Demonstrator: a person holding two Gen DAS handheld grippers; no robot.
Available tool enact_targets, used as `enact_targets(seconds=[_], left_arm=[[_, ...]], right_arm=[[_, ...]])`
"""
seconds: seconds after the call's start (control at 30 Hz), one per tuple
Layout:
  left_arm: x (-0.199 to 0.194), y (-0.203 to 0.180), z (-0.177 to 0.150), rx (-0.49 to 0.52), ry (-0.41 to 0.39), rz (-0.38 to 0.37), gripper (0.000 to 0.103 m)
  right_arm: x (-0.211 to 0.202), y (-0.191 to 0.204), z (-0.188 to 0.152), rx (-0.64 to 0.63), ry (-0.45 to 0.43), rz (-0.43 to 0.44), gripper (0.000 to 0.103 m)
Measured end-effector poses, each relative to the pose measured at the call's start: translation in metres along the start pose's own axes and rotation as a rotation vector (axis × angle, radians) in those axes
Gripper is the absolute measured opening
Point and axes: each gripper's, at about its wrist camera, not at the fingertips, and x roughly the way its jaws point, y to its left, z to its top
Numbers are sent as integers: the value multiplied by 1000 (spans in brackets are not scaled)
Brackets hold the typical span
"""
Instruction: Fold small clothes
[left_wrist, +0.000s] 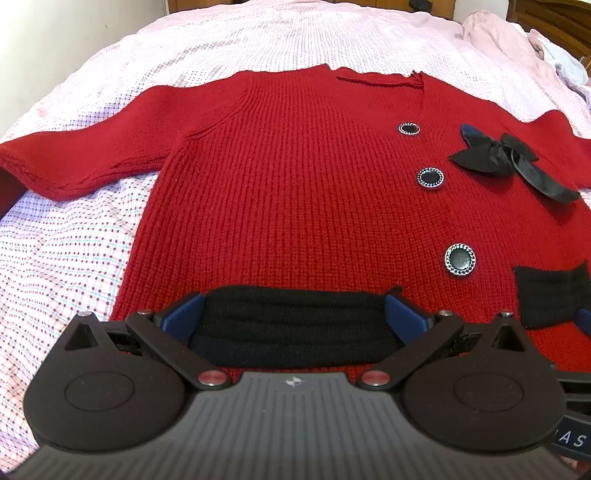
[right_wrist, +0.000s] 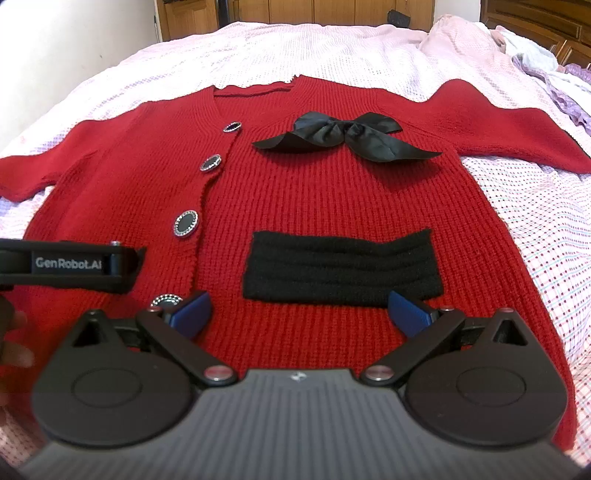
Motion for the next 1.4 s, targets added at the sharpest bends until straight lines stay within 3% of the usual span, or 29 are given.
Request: enact_targets(seconds=[0.9,1.4], left_arm=[[-1,-1,-2,4,-16,-1,103],[-4,4,-3,5,-26,-23,103]], right_arm=[[4,2,-4,3,-12,-16,103],[0,-2,-4,10,-24,17,103]])
